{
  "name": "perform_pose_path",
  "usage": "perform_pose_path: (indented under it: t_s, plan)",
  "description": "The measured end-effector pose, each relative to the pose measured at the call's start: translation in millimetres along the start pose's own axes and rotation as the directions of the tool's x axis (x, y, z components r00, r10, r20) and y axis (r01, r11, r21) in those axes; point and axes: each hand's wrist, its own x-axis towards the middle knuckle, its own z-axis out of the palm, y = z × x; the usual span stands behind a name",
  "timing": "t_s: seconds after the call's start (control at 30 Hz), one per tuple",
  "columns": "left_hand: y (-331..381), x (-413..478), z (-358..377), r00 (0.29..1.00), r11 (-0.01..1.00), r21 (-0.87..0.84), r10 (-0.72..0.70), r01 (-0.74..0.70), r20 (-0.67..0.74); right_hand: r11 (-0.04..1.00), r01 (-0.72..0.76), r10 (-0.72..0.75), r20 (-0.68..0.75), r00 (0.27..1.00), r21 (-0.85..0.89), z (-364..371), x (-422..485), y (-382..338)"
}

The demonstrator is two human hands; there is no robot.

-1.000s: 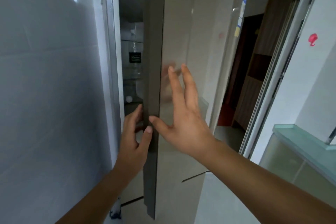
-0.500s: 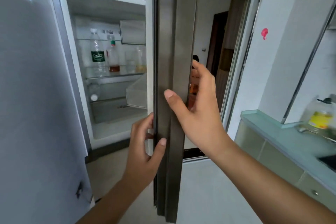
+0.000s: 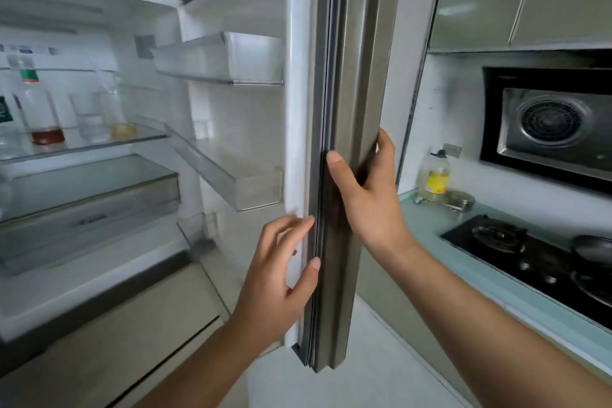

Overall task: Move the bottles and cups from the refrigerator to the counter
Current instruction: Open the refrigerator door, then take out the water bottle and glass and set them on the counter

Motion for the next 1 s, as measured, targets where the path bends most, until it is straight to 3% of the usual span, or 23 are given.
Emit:
perform_pose_path:
  t_s: [0.17, 0.33, 0.6, 0.7, 0.83, 0.93, 1.0]
  plan:
    - [-8.4, 9.1, 19.6, 0.994, 0.998, -0.009, 0.055, -0.054, 0.092, 0.968, -0.236, 0.230, -0.071, 0.971, -0.089, -29.8, 21.2, 32.1]
    - [-17.5, 15.1, 23.0, 0.993, 0.999, -0.005, 0.042, -0.042, 0.112, 0.909, -0.412, 0.400, -0.144, 0.905, -0.061, -50.1, 47.2, 59.6]
    - [-33.3, 11.6, 14.5, 0.990, 1.000, 0.003, -0.010, 0.010, 0.138, 0.839, -0.528, 0.535, -0.029, 0.844, 0.129, -66.0, 75.1, 86.6]
    - [-39.5, 10.8, 7.2, 0.990, 1.000, 0.019, -0.025, 0.023, 0.137, 0.853, -0.514, 0.519, -0.033, 0.854, 0.095, -67.0, 78.4, 88.0]
    - [-46.9, 12.0, -9.1, 0.990, 0.998, 0.031, -0.049, 0.045, 0.129, 0.893, -0.449, 0.438, -0.173, 0.882, -0.029, -61.0, 67.9, 83.5]
    - [-53.1, 15.2, -21.8, 0.993, 0.999, 0.017, -0.049, 0.047, 0.111, 0.962, -0.217, 0.179, -0.220, 0.959, -0.165, -52.0, 44.9, 64.8]
    - [-55.6, 18.4, -32.2, 0.994, 0.999, 0.003, -0.048, 0.048, 0.096, 0.973, -0.031, -0.008, -0.169, 0.986, -0.228, -42.3, 27.7, 51.5]
